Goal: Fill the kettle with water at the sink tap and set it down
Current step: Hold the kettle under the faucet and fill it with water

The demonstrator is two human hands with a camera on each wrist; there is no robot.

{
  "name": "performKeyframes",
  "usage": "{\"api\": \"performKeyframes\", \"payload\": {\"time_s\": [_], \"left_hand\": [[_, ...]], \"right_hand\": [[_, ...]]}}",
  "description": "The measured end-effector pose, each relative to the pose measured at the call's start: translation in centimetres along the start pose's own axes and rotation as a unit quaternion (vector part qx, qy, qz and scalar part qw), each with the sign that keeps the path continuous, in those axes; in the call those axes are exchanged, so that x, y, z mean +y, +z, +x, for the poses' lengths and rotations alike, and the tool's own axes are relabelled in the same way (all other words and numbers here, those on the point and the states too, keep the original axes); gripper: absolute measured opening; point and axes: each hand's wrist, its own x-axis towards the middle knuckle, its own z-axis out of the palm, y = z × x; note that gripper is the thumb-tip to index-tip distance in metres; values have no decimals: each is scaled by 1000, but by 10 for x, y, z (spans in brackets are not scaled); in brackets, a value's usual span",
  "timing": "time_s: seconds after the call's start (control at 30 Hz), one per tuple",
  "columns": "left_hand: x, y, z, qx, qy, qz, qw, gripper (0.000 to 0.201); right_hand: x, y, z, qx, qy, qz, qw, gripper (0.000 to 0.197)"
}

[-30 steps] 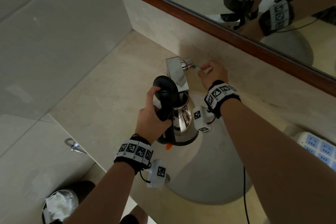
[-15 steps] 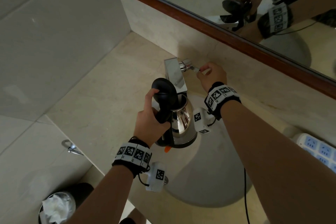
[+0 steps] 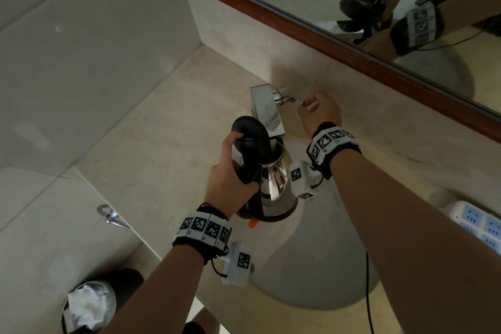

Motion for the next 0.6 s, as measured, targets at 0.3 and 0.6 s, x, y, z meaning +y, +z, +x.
{"api": "performKeyframes", "payload": {"time_s": [0.3, 0.6], "left_hand": [[-2, -2, 0, 1, 1, -3, 1000, 100], [-2, -4, 2, -8, 0, -5, 1000, 101]], "right_hand": [[-3, 1, 0, -1, -5, -8, 1000, 12], [-1, 1, 0, -1, -8, -9, 1000, 14]]}}
